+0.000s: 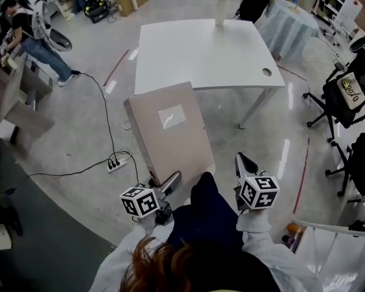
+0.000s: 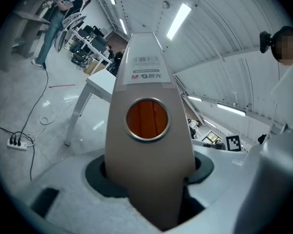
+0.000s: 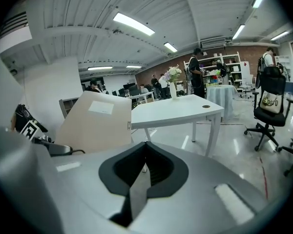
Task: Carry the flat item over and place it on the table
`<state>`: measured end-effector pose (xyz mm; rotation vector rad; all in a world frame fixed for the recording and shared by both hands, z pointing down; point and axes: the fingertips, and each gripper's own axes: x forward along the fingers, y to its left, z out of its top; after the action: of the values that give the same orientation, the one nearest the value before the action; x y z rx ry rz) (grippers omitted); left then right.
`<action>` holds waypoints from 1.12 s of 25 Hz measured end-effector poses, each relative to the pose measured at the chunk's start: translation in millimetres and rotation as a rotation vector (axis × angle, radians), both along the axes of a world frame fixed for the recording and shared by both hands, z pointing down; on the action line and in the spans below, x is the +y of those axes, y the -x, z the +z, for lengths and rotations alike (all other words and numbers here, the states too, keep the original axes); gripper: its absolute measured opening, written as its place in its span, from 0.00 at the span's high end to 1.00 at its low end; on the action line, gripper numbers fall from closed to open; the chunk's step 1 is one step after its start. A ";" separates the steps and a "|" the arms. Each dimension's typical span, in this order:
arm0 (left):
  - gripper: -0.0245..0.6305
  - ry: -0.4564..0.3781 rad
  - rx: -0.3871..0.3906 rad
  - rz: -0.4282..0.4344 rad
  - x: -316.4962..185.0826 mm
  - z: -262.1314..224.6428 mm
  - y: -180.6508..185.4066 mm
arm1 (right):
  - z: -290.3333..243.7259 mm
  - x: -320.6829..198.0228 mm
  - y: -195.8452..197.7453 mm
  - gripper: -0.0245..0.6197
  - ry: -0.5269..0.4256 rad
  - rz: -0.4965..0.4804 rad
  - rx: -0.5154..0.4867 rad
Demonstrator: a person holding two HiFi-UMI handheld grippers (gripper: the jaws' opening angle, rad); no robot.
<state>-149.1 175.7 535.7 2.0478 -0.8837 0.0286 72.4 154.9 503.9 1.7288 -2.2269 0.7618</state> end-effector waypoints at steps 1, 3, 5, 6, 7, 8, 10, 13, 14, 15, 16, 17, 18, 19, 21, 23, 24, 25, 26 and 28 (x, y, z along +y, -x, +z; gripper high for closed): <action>0.54 0.000 0.000 -0.002 -8.1 0.5 -3.2 | 0.1 -8.4 -2.7 0.95 0.000 -0.004 0.002; 0.54 -0.001 -0.003 -0.006 -26.2 1.0 -11.2 | -0.1 -27.3 -10.6 0.95 -0.001 -0.010 0.002; 0.54 -0.005 -0.006 -0.013 -48.3 -0.5 -19.7 | -1.7 -50.4 -19.1 0.95 -0.005 -0.018 0.001; 0.54 -0.007 -0.006 -0.017 -60.2 -1.9 -24.0 | -2.8 -63.2 -23.2 0.95 -0.006 -0.024 0.003; 0.54 -0.008 -0.005 -0.021 -72.2 -3.4 -28.1 | -4.0 -76.5 -27.1 0.95 -0.007 -0.030 0.005; 0.54 -0.010 -0.004 -0.025 -84.2 -5.1 -32.1 | -5.6 -90.3 -31.1 0.95 -0.010 -0.035 0.007; 0.54 -0.019 0.000 -0.033 -109.3 -8.3 -40.1 | -9.6 -119.4 -38.3 0.95 -0.021 -0.048 0.006; 0.54 -0.031 0.001 -0.053 -146.5 -11.7 -52.5 | -13.7 -161.0 -48.6 0.95 -0.035 -0.074 0.007; 0.54 -0.034 0.002 -0.060 -158.0 -13.0 -56.9 | -15.0 -173.2 -52.6 0.95 -0.039 -0.081 0.007; 0.54 -0.036 0.005 -0.067 -168.7 -14.2 -61.3 | -16.0 -184.4 -56.7 0.95 -0.041 -0.086 0.006; 0.54 -0.038 0.007 -0.073 -178.5 -15.5 -65.4 | -16.5 -194.3 -60.6 0.95 -0.043 -0.089 0.005; 0.54 -0.040 0.009 -0.078 -187.5 -16.6 -69.3 | -16.5 -203.3 -64.1 0.95 -0.043 -0.093 0.004; 0.54 -0.042 0.011 -0.082 -195.6 -17.6 -73.0 | -16.3 -211.4 -67.2 0.95 -0.044 -0.098 0.003; 0.54 -0.043 0.014 -0.084 -203.1 -18.6 -76.8 | -16.0 -219.0 -70.1 0.95 -0.044 -0.102 0.001; 0.54 -0.045 0.025 -0.086 -216.1 -20.6 -84.4 | -15.0 -232.9 -75.4 0.95 -0.043 -0.110 -0.003; 0.54 -0.043 0.033 -0.090 -226.1 -20.8 -91.6 | -13.0 -245.0 -81.1 0.95 -0.044 -0.117 -0.009; 0.54 -0.043 0.034 -0.094 -230.4 -20.3 -94.9 | -12.0 -250.7 -84.2 0.95 -0.045 -0.120 -0.012; 0.54 -0.044 0.032 -0.097 -234.5 -19.8 -98.1 | -11.4 -256.2 -87.4 0.95 -0.048 -0.123 -0.014; 0.54 -0.047 0.029 -0.100 -238.2 -19.2 -100.9 | -11.1 -261.2 -90.4 0.95 -0.052 -0.126 -0.016; 0.54 -0.051 0.027 -0.108 -241.6 -17.2 -105.1 | -9.0 -267.9 -94.9 0.95 -0.056 -0.134 -0.017</action>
<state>-44.0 -65.9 518.5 2.0401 -0.9863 -0.0810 167.3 -113.0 494.9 1.5830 -2.3686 0.6924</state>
